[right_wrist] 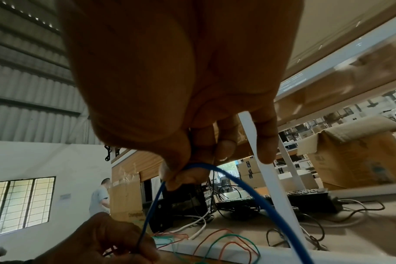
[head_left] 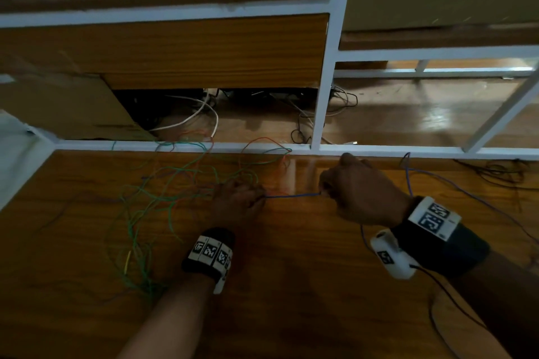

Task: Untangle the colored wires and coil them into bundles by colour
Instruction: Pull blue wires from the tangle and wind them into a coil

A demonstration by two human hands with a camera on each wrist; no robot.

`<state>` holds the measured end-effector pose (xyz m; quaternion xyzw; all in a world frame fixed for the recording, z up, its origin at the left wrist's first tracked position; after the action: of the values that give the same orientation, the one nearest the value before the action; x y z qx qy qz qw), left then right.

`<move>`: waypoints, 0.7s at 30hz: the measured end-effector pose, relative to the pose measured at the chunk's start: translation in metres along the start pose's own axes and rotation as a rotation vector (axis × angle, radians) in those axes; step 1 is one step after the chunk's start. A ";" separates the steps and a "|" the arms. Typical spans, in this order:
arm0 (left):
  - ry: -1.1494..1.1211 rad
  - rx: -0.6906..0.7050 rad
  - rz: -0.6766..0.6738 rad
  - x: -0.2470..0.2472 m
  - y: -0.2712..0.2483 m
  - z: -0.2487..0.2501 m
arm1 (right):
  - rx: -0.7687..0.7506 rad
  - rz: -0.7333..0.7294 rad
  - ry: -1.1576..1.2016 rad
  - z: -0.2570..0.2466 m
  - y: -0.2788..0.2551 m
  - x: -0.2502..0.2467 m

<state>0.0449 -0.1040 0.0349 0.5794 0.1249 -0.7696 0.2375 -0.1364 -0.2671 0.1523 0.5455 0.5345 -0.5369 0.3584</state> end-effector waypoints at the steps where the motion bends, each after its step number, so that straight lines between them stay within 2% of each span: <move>1: -0.036 -0.018 -0.008 -0.001 0.000 -0.003 | 0.003 0.019 -0.010 0.000 -0.001 0.000; 3: -0.191 -0.068 -0.074 0.001 0.002 -0.007 | 0.031 0.030 0.000 0.004 0.000 0.003; 5: -0.272 -0.066 -0.134 0.007 0.002 -0.012 | 0.068 -0.019 0.022 0.007 0.006 0.015; 8: -0.279 -0.034 -0.167 0.012 -0.005 -0.012 | 0.112 -0.148 0.006 0.004 0.013 0.041; 11: -0.191 -0.048 -0.162 0.017 -0.018 -0.015 | 0.111 -0.265 -0.020 -0.004 0.016 0.066; 14: -0.220 -0.110 -0.145 0.033 -0.032 -0.029 | 0.118 -0.276 -0.028 -0.007 0.020 0.077; 17: -0.235 -0.225 -0.089 0.031 -0.041 -0.036 | 0.124 -0.216 -0.055 -0.015 0.025 0.080; 19: -0.228 -0.229 -0.061 0.023 -0.040 -0.030 | 0.111 -0.169 -0.075 -0.026 0.032 0.078; 21: -0.275 -0.212 -0.064 0.021 -0.039 -0.021 | 0.116 -0.201 -0.064 -0.035 0.043 0.083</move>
<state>0.0382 -0.0652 0.0055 0.4360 0.1901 -0.8313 0.2876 -0.1004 -0.2240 0.0699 0.4915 0.5430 -0.6173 0.2872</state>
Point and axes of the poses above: each hand's wrist, its own y-axis towards the middle knuckle, its own x-axis out of the palm, z = x × y, the point moved 6 cm from there along y, towards the middle knuckle, and after that the axes turned 7 degrees about -z, right-handed, at the moved point
